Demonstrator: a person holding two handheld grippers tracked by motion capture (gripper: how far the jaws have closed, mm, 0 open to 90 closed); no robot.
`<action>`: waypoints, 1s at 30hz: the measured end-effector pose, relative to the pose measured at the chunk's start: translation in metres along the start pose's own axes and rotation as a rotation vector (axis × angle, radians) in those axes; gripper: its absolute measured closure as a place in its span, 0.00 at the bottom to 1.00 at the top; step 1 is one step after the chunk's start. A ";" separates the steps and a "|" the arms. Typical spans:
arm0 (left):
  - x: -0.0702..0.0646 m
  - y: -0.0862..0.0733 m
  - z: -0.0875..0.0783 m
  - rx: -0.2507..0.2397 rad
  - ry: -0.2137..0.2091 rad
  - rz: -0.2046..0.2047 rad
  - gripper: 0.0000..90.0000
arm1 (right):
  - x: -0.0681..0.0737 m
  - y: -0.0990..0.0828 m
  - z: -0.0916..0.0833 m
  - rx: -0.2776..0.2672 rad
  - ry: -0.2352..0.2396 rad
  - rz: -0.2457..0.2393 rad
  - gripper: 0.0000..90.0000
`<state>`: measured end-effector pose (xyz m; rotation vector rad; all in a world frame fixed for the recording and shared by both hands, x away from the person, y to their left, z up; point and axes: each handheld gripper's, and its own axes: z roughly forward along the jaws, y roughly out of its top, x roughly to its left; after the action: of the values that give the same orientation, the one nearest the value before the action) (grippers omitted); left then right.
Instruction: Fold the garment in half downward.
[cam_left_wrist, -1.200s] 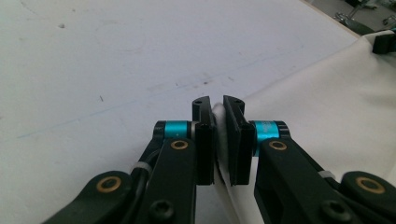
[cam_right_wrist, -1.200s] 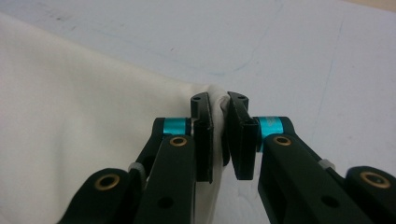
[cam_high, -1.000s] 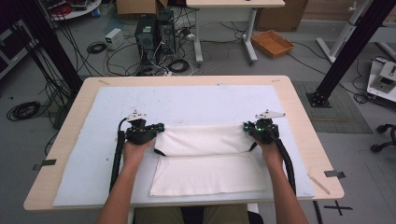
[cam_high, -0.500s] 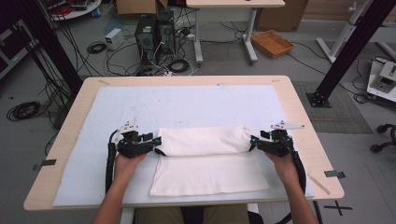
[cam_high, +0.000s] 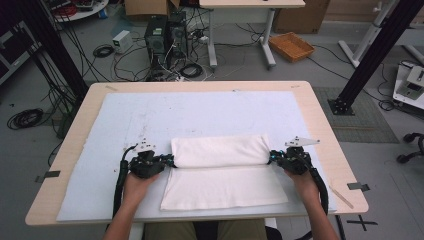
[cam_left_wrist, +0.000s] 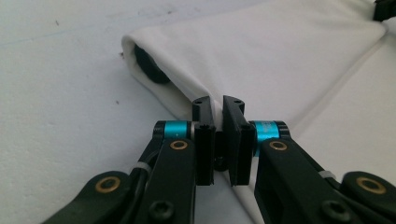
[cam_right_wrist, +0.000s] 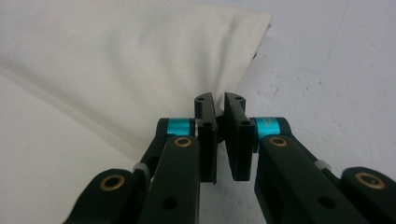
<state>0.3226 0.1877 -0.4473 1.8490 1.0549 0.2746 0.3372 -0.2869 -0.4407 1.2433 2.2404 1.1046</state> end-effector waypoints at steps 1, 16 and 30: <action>-0.001 0.000 -0.004 -0.023 -0.007 0.002 0.92 | 0.000 0.000 0.000 0.000 0.000 0.000 0.94; -0.036 -0.030 -0.061 -0.140 -0.133 0.058 0.92 | 0.030 -0.028 -0.073 -0.115 0.072 -0.106 0.94; -0.061 -0.061 -0.082 -0.109 -0.160 0.096 0.92 | 0.048 -0.060 -0.098 -0.110 0.089 -0.120 0.95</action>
<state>0.2047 0.2030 -0.4399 1.7942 0.8274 0.2322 0.2165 -0.3114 -0.4211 1.0204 2.2529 1.2408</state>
